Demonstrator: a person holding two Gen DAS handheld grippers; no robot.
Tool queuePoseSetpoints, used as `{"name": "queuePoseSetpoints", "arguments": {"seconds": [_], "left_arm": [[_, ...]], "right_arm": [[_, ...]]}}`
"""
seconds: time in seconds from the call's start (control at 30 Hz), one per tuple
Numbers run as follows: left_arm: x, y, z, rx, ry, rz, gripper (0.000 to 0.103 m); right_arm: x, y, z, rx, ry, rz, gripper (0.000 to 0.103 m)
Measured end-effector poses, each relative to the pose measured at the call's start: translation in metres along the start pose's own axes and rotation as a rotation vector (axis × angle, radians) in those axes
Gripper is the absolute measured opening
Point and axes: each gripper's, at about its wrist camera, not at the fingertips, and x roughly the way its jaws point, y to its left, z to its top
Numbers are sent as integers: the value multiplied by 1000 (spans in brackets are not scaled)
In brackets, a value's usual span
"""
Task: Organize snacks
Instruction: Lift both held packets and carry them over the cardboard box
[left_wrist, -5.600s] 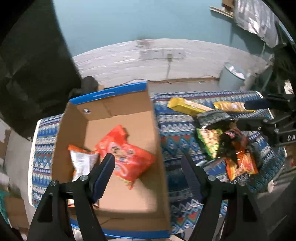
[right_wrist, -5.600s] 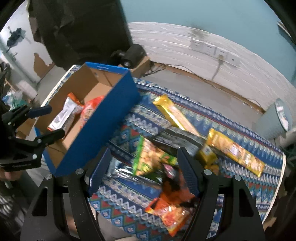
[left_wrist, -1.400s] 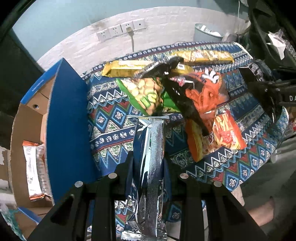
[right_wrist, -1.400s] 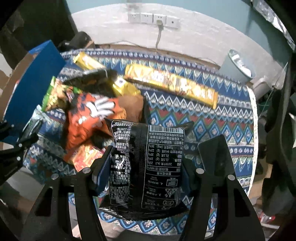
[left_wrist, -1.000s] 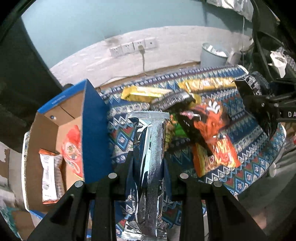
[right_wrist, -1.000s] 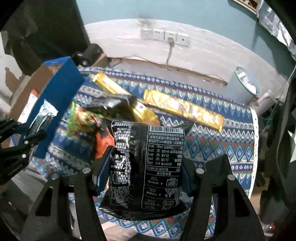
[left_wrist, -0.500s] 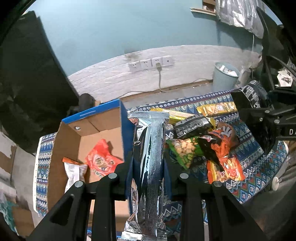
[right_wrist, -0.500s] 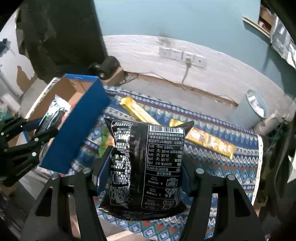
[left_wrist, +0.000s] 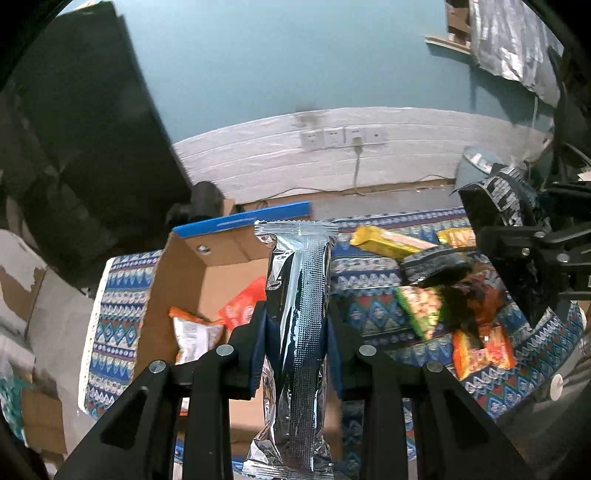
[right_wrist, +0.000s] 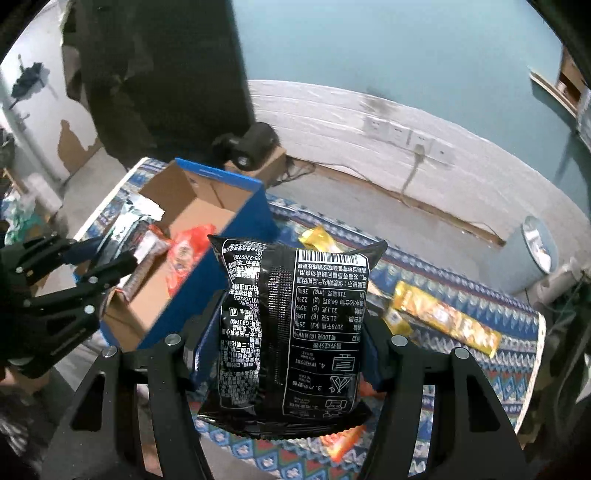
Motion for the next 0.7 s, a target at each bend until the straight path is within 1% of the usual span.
{"name": "queuePoseSetpoints", "arguments": {"seconds": [0.13, 0.23, 0.37, 0.6, 0.7], "left_arm": [[5, 22, -3, -49, 12, -3, 29], [7, 38, -4, -63, 5, 24, 29], [14, 59, -7, -112, 19, 21, 29], [27, 96, -13, -185, 36, 41, 29], [32, 107, -16, -199, 42, 60, 29]], "right_arm": [[9, 20, 14, -24, 7, 20, 63], [17, 37, 25, -46, 14, 33, 63], [29, 59, 37, -72, 25, 53, 63], [56, 94, 55, -121, 48, 75, 63], [67, 103, 61, -129, 62, 85, 63]]}}
